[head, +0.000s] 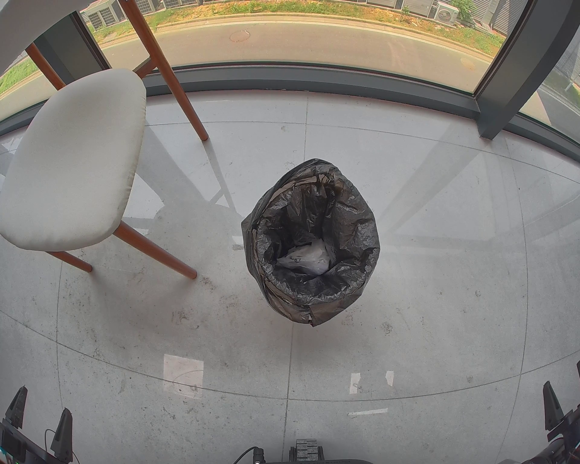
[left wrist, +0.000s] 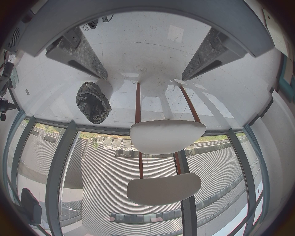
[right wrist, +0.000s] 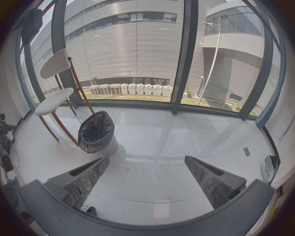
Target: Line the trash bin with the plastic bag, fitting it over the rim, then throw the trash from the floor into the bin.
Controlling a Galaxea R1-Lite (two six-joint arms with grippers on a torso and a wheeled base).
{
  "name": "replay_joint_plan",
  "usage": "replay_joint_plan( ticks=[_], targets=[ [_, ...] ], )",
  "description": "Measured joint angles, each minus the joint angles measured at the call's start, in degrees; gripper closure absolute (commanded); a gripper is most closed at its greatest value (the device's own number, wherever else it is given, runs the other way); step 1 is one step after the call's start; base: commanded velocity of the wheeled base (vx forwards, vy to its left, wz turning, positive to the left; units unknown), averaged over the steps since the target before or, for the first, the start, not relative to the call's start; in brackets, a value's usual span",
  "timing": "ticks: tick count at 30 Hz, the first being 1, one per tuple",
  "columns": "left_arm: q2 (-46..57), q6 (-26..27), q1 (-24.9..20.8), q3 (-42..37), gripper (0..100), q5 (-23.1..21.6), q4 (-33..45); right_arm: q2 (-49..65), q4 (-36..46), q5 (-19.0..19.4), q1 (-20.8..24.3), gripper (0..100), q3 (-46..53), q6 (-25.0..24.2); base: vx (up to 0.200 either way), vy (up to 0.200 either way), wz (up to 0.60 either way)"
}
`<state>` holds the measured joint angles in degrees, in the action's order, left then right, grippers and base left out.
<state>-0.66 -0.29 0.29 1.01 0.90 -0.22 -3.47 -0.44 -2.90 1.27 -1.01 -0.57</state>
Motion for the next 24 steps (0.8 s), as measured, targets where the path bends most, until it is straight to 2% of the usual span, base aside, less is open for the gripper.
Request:
replay_joint_plan(
  ticks=[3, 10, 15, 24],
  targets=[
    [0.0, 0.3, -0.1, 0.0, 0, -0.3, 0.2, 1.3, 0.5, 1.3, -0.7, 0, 0.0, -0.7, 0.000, 0.000, 0.00],
    [0.1, 0.2, -0.2, 0.0, 0, -0.4, 0.3, 2.5, 0.7, 4.3, -1.0, 0, 0.0, 3.2, 0.000, 0.000, 0.00],
    [0.1, 0.1, -0.2, 0.0, 0, -0.3, 0.3, 2.7, 0.8, 4.2, -1.1, 0, 0.0, 1.0, 0.000, 0.000, 0.00],
    [0.0, 0.1, -0.1, 0.0, 0, -0.3, 0.3, 2.7, 0.8, 4.4, -1.1, 0, 0.0, 1.5, 0.000, 0.000, 0.00]
  ],
)
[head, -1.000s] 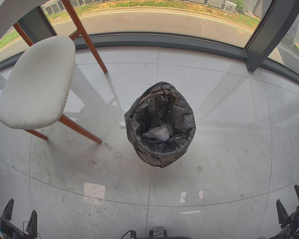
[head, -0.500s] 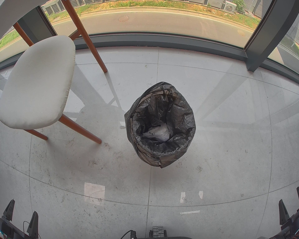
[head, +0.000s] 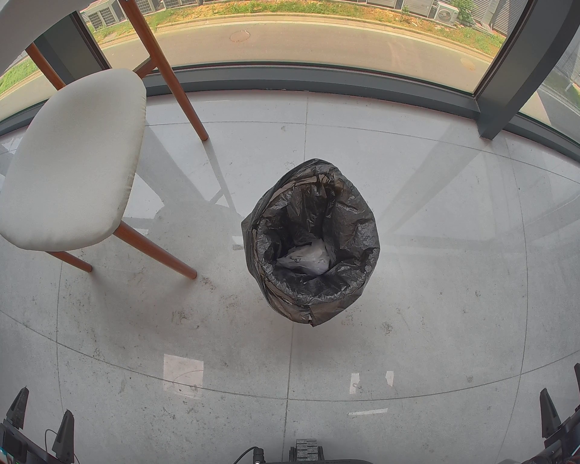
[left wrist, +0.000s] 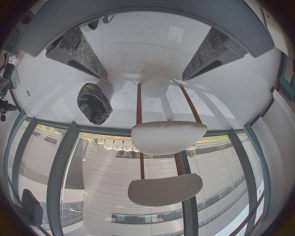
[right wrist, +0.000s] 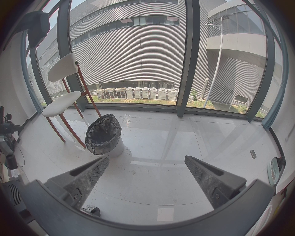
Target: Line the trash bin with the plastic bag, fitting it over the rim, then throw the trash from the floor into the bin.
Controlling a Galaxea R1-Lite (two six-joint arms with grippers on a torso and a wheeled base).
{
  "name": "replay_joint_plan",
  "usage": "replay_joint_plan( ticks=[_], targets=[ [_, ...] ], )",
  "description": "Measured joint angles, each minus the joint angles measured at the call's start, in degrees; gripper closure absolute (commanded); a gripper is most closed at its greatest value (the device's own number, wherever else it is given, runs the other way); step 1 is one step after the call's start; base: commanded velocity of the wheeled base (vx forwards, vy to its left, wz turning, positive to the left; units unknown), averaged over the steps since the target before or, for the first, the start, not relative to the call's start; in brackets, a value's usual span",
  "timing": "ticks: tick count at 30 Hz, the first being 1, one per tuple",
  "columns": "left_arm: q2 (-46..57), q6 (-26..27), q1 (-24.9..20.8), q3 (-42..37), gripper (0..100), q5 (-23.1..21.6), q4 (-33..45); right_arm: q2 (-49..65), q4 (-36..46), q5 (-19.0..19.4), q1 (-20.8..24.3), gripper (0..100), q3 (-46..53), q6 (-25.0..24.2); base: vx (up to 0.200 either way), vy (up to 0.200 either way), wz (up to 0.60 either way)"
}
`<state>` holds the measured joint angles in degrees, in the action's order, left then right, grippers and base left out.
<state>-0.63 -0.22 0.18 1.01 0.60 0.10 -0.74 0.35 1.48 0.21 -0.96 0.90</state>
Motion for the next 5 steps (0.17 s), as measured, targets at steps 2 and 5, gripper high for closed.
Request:
replay_joint_plan(
  ticks=[2, 5],
  targets=[
    [0.0, 0.0, 0.0, 0.0, 0, 0.0, 0.0, 0.0, 0.0, 0.0, 0.0, 0, 0.0, 0.0, 0.000, 0.000, 0.00],
    [0.0, 0.0, 0.0, 0.0, 0, 0.0, 0.0, 0.0, 0.0, 0.0, 0.0, 0, 0.0, 0.0, 0.000, 0.000, 0.00]
  ],
)
